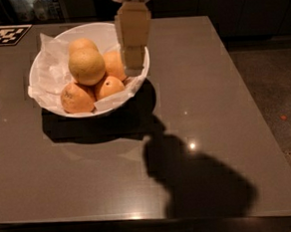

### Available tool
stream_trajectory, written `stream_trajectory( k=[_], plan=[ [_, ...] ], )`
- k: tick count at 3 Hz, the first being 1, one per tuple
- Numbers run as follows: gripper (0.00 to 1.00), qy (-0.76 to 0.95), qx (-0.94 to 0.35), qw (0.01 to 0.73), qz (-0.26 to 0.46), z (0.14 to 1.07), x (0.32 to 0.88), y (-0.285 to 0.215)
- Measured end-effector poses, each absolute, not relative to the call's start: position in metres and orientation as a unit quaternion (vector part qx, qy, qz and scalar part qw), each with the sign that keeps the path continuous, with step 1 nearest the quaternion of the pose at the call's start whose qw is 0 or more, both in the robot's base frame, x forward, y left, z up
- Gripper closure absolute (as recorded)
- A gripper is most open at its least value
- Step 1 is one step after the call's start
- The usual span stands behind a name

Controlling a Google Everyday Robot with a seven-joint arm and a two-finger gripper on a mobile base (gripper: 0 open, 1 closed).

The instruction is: Pick orange from white bowl

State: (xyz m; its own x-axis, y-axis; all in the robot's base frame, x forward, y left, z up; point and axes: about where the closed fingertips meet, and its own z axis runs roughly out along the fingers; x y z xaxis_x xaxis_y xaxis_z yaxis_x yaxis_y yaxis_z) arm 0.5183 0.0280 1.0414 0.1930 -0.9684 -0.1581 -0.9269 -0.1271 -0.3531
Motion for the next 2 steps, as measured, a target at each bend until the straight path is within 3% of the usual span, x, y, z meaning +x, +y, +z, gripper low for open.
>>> stream_trajectory(
  k=[2],
  plan=[
    [0.00, 0.627, -0.751, 0.204, -0.045, 1.039, 0.548, 0.059]
  ],
)
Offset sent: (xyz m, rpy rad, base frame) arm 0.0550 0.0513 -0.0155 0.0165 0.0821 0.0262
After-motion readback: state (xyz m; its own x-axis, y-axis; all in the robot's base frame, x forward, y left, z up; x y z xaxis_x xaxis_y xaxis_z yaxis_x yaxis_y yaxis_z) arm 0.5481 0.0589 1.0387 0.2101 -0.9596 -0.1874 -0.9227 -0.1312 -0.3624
